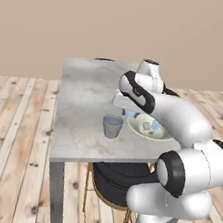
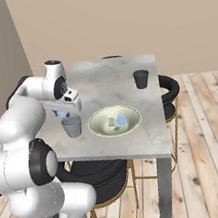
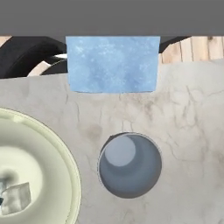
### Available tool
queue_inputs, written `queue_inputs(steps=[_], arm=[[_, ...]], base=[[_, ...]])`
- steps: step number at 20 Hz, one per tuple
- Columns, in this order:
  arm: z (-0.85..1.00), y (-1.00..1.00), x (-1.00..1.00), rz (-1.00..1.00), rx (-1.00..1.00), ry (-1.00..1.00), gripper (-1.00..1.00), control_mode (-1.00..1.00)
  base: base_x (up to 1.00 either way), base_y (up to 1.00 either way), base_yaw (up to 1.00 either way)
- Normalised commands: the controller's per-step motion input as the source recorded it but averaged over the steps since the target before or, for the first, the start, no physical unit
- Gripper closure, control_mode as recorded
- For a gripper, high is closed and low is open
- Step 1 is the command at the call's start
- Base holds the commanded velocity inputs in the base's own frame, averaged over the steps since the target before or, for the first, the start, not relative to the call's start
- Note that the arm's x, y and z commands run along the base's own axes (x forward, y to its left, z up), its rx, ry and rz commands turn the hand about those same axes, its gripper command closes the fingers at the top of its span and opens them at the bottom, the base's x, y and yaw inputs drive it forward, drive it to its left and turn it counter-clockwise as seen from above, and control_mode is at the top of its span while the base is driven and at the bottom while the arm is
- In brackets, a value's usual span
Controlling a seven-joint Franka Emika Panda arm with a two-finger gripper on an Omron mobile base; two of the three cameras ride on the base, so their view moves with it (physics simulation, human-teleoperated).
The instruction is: There are four ice cubes in the ice bowl. Place two ice cubes in each glass of water.
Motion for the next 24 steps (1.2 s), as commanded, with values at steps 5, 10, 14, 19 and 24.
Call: queue_inputs(steps=[5, 10, 14, 19, 24], arm=[[-0.43, 0.0, 0.25, -0.05, 0.0, -0.08, 1.0, -1.0], [-0.26, 0.18, 0.25, -0.04, 0.0, -0.13, 1.0, -1.0], [-0.23, 0.21, 0.24, -0.04, 0.0, -0.1, 1.0, -1.0], [-0.17, 0.0, 0.31, 0.0, 0.0, -0.01, 1.0, -1.0], [-0.02, 0.0, 0.28, 0.0, 0.0, 0.0, 1.0, -1.0]], base=[[0.0, 0.0, 0.0], [0.0, 0.0, 0.0], [0.0, 0.0, 0.0], [0.0, 0.0, 0.0], [0.0, 0.0, 0.0]])
